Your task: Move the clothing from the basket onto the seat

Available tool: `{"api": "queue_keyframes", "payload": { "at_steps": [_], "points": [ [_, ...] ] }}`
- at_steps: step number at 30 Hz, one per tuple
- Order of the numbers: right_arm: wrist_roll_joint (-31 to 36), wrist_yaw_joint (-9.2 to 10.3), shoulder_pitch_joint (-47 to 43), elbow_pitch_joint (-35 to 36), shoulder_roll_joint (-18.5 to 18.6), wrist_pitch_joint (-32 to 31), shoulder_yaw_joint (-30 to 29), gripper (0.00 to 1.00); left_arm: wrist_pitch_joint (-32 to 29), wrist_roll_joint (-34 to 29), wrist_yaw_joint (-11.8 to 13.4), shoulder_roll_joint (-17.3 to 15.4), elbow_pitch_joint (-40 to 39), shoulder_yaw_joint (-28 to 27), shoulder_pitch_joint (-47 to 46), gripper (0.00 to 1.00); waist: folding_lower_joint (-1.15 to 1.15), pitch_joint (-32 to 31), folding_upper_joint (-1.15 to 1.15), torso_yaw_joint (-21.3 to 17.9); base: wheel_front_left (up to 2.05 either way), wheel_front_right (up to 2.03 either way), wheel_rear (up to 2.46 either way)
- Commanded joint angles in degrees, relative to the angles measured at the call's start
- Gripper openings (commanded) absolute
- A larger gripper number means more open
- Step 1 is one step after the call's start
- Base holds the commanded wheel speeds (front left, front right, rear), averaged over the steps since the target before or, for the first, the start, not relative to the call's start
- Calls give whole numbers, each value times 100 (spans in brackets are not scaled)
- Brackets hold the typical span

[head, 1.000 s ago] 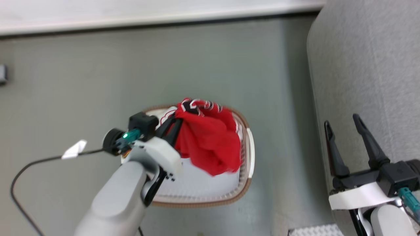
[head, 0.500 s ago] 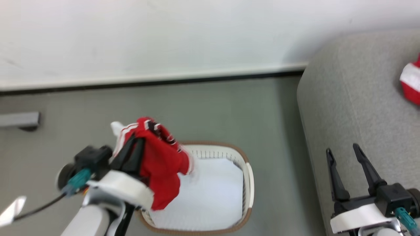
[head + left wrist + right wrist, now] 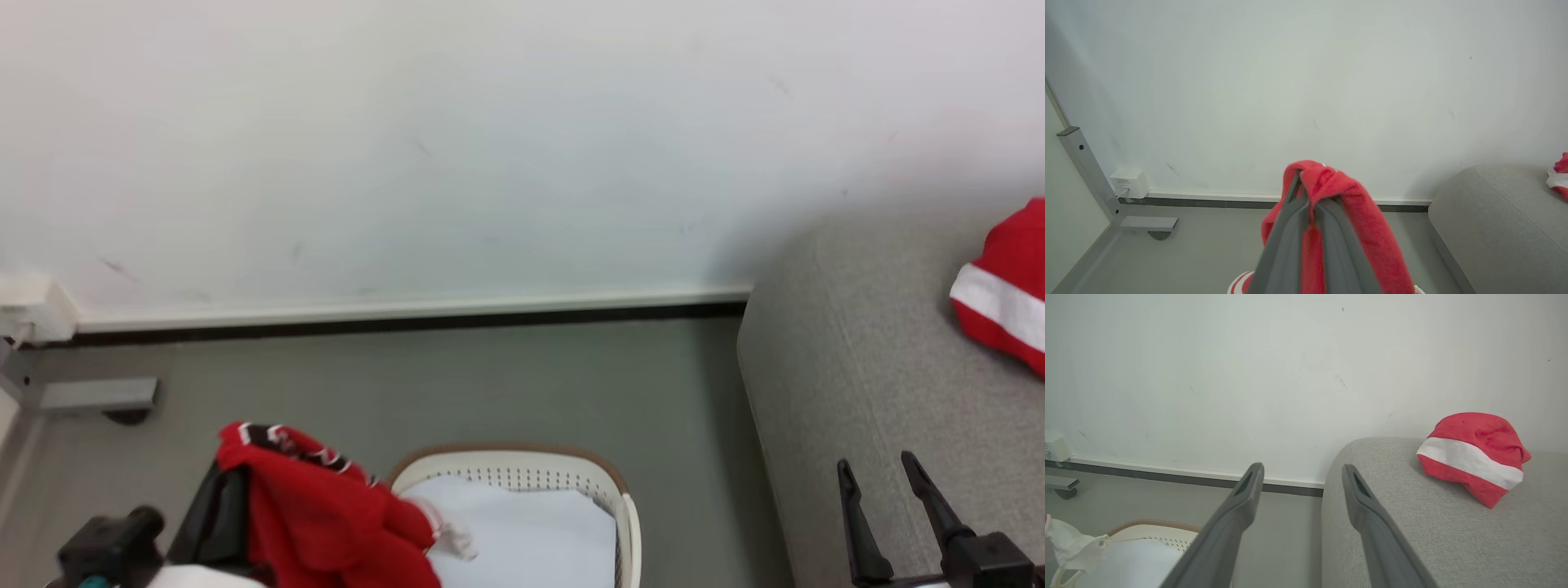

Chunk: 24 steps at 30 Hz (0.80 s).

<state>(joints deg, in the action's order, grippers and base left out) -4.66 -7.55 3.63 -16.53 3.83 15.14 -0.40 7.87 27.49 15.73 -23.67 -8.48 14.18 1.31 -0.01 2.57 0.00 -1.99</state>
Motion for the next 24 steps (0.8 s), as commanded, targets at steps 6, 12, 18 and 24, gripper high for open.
{"api": "queue_keyframes", "payload": {
  "at_steps": [6,12,18,24],
  "points": [
    [85,14,-274,-83,39,0,-115,100,68,179,200,-165,-369,-279,645,0,1,-407,0,99,0,0,0],
    [98,14,-293,-148,15,0,-136,100,-8,206,270,-233,-516,-355,852,0,1,-488,0,106,0,0,0],
    [76,14,-254,-152,-17,0,-88,100,-67,183,333,-308,-653,-388,889,0,1,-479,0,75,0,0,0],
    [-62,13,-95,86,-21,0,298,100,-168,118,250,-377,-870,-263,689,0,1,-425,0,36,0,0,0]
  ]
}}
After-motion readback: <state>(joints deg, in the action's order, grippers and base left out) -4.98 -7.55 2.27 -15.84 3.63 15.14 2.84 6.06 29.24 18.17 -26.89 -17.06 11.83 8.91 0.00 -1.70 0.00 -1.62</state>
